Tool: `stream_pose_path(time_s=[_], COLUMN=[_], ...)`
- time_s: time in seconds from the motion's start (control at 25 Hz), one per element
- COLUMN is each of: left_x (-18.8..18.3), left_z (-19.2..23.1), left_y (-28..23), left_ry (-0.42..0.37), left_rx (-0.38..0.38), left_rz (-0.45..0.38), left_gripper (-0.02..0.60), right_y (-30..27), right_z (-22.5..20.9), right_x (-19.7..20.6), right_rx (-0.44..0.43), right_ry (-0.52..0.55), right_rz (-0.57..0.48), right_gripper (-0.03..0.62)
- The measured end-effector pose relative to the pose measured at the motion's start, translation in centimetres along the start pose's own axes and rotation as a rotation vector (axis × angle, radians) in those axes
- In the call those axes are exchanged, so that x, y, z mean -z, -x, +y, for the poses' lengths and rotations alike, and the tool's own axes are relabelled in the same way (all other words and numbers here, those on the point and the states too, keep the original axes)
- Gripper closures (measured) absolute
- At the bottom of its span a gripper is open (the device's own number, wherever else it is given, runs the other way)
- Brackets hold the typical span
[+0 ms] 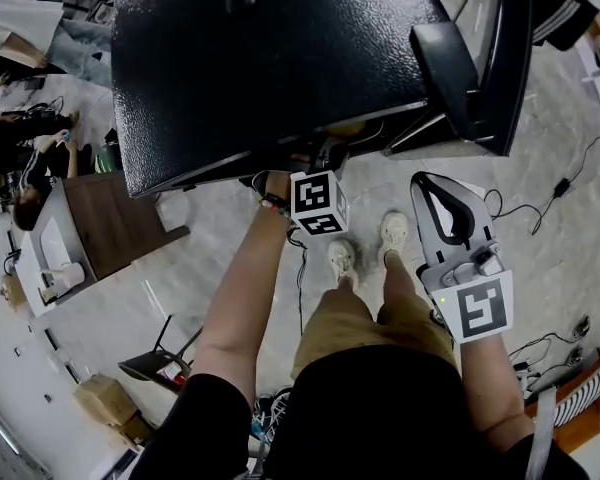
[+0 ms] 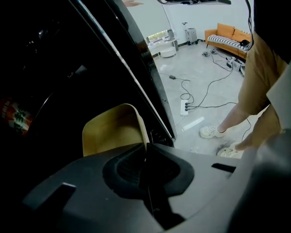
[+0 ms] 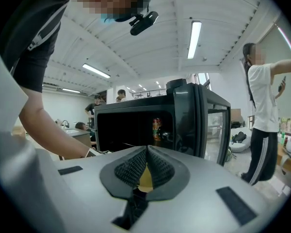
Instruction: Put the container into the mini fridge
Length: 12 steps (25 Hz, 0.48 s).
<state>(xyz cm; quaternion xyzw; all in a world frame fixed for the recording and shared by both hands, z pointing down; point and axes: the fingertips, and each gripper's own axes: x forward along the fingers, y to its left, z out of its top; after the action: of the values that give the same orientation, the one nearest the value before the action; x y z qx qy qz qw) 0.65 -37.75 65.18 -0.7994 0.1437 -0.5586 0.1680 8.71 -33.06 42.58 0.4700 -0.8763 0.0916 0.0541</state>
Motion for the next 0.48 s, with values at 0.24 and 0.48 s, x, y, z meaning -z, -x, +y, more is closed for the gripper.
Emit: stream_pose_path(time_s=[0.24,0.48], left_x=[0.5,0.6], left_z=[1.3,2.0], left_y=[-1.5,-2.5], left_ry=[0.012,0.014], left_rx=[-0.006,-0.003], left_rz=[0.011,0.011], left_gripper=[0.551,0.551], right_y=[-0.7,-1.1], right_z=[0.1,0.4], right_x=[0.3,0.4], right_rx=[-0.01,-0.017], right_ry=[0.003,0.0], right_rz=[0.01,0.015], right_gripper=[0.559,0.559])
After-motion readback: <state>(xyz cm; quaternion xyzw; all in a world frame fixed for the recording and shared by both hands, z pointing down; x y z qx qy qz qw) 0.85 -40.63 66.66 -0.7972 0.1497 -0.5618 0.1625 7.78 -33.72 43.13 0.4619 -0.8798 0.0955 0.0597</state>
